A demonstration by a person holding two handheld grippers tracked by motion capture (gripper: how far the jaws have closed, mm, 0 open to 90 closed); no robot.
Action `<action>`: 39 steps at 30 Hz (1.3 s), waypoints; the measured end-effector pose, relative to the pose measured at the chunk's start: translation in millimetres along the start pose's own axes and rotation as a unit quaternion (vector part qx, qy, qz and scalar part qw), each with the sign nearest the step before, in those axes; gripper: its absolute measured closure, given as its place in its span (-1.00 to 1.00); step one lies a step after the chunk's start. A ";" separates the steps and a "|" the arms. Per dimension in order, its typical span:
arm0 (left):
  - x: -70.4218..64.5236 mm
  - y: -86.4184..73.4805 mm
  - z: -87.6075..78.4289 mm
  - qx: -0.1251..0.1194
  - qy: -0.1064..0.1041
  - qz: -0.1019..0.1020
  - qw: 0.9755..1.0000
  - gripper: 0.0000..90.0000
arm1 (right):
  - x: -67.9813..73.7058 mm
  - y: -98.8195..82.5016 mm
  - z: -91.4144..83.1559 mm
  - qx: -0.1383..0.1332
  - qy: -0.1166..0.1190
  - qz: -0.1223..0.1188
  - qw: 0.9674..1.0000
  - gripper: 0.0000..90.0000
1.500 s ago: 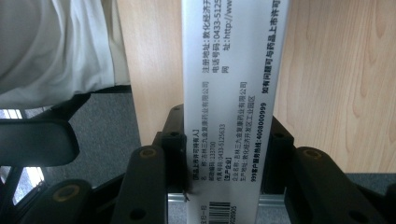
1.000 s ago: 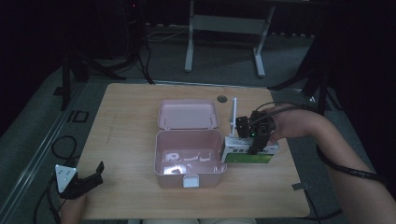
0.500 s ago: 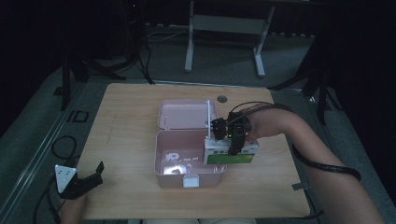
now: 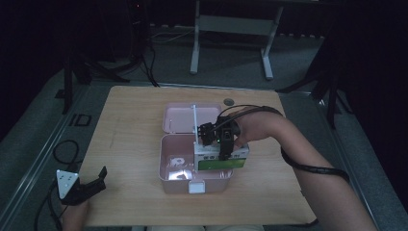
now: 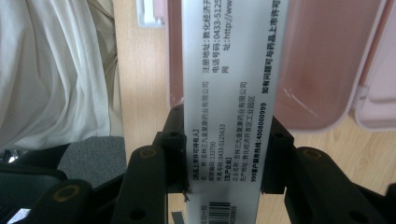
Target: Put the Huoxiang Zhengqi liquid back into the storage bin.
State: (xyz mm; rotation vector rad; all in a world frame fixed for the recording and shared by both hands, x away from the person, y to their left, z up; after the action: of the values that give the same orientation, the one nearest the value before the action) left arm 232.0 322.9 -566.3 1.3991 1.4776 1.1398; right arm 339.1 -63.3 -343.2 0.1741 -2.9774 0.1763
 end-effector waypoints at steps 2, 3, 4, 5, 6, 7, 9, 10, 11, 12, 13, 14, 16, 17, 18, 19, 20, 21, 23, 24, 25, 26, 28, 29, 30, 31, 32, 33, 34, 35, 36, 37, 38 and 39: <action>0.2 0.0 -0.1 -0.001 -0.001 -0.002 1.000 -0.96 | -0.5 7.0 0.7 0.000 -0.001 -0.005 1.000 0.38; 0.3 0.0 -0.1 -0.001 -0.001 -0.002 1.000 -0.96 | -0.2 9.9 0.8 -0.001 -0.002 -0.007 1.000 0.38; 0.4 0.0 -0.1 -0.001 -0.001 -0.002 1.000 -0.96 | -0.2 12.7 1.2 -0.002 -0.001 -0.008 1.000 0.38; 0.3 0.0 -0.1 -0.001 -0.001 -0.002 1.000 -0.96 | -0.3 15.3 1.6 -0.003 0.000 -0.010 1.000 0.38; 0.2 0.1 -0.1 -0.001 -0.001 -0.002 1.000 -0.96 | -0.3 17.2 2.0 -0.003 0.002 -0.010 1.000 0.38; 0.3 0.1 0.1 -0.001 -0.001 -0.001 1.000 -0.96 | -0.9 20.4 2.9 -0.004 0.002 -0.013 1.000 0.38; 0.3 0.1 0.0 -0.001 -0.001 -0.002 1.000 -0.96 | -1.9 24.7 4.2 -0.006 0.002 -0.014 1.000 0.38; 0.3 0.1 0.0 -0.001 -0.001 -0.002 1.000 -0.96 | -1.9 24.7 4.2 -0.006 0.002 -0.014 1.000 0.38; 0.5 0.1 0.0 -0.001 -0.002 -0.002 1.000 -0.96 | -4.0 29.9 7.1 -0.006 0.001 -0.011 1.000 0.38; 0.4 0.1 -0.1 -0.001 -0.002 -0.002 1.000 -0.96 | -4.5 31.1 8.7 -0.006 0.002 -0.014 1.000 0.38; 0.4 0.1 0.0 -0.001 -0.002 -0.002 1.000 -0.96 | -5.1 32.2 10.2 -0.004 0.003 -0.014 1.000 0.38; 0.5 0.1 0.1 -0.001 -0.002 -0.002 1.000 -0.96 | -5.7 33.1 12.2 -0.003 0.003 -0.013 1.000 0.38; 0.5 0.2 0.2 -0.001 -0.002 -0.002 1.000 -0.96 | -7.3 34.8 16.6 0.000 0.007 -0.011 1.000 0.38; 0.5 0.1 0.1 -0.001 -0.002 -0.001 1.000 -0.96 | -8.2 35.7 19.2 0.002 0.008 -0.010 1.000 0.38; 0.4 0.1 0.1 0.000 -0.002 -0.001 1.000 -0.96 | -8.9 36.7 22.1 0.004 0.007 -0.010 1.000 0.38; 0.3 0.1 0.1 0.000 -0.002 -0.001 1.000 -0.96 | -10.0 37.6 25.3 0.004 0.008 -0.007 1.000 0.38; 0.3 0.1 0.1 0.000 -0.002 0.000 1.000 -0.96 | -11.2 38.3 28.6 0.004 0.009 -0.007 1.000 0.38; 0.4 0.1 0.1 0.000 -0.002 0.000 1.000 -0.96 | -12.6 38.8 32.0 0.004 0.011 -0.006 1.000 0.38; 0.3 0.1 0.2 0.001 -0.001 0.000 1.000 -0.96 | -14.6 39.7 38.6 0.005 0.015 -0.006 1.000 0.38; 0.4 0.1 0.3 0.001 -0.002 0.000 1.000 -0.96 | -15.5 39.9 41.8 0.005 0.017 -0.004 1.000 0.38; 0.2 0.1 0.3 0.001 -0.001 0.000 1.000 -0.96 | -16.4 40.0 45.0 0.004 0.019 -0.005 1.000 0.38; 0.2 0.1 0.4 0.001 -0.001 0.000 1.000 -0.96 | -17.6 39.9 48.3 0.003 0.022 -0.003 1.000 0.38; 0.1 0.2 0.5 0.001 -0.002 0.001 1.000 -0.96 | -20.0 39.9 55.1 0.004 0.022 -0.003 1.000 0.38; 0.1 0.2 0.5 0.001 -0.002 0.001 1.000 -0.96 | -21.1 40.0 58.4 0.006 0.022 -0.001 1.000 0.38; 0.1 0.1 0.5 0.001 -0.002 0.001 1.000 -0.96 | -21.8 40.1 61.9 0.006 0.023 -0.002 1.000 0.38; 0.1 0.2 0.5 0.001 -0.002 0.001 1.000 -0.96 | -22.3 40.2 65.0 0.007 0.026 -0.003 1.000 0.38; 0.1 0.2 0.4 0.001 -0.002 0.001 1.000 -0.96 | -23.1 40.3 68.3 0.006 0.030 -0.003 1.000 0.38; 0.1 0.2 0.4 0.001 -0.002 0.001 1.000 -0.96 | -23.1 40.3 68.3 0.006 0.030 -0.003 1.000 0.38; 0.1 0.2 0.4 0.001 -0.002 0.001 1.000 -0.96 | -23.5 40.6 71.6 0.005 0.032 -0.005 0.999 0.38; 0.0 0.2 0.7 0.001 -0.002 0.001 1.000 -0.96 | -24.5 41.1 77.5 0.002 0.033 -0.007 0.999 0.38; 0.1 0.2 0.7 0.001 -0.002 0.002 1.000 -0.96 | -25.1 41.2 80.0 0.002 0.036 -0.007 0.999 0.38; -0.1 0.1 0.7 0.001 -0.002 0.001 1.000 -0.96 | -25.5 41.4 82.6 0.003 0.038 -0.007 0.999 0.38; 0.0 0.2 0.7 0.001 -0.003 0.001 1.000 -0.96 | -26.0 41.5 85.2 0.004 0.038 -0.010 0.999 0.38; 0.1 0.2 0.7 0.001 -0.003 0.001 1.000 -0.96 | -26.7 41.8 88.7 0.006 0.038 -0.011 0.999 0.38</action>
State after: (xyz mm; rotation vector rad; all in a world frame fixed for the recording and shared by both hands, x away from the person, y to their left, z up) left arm 232.7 323.1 -566.3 1.4034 1.4740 1.1358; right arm 347.2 -30.4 -439.0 0.1981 -2.8987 0.1930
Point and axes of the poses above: each handheld gripper's, and its own axes: z roughly forward along the jaws, y roughly out of its top, x roughly to its left, the point moved 2 cm from there along z, roughly forward along the jaws, and after that the axes turned 8 degrees about y, right-handed, at the moved point
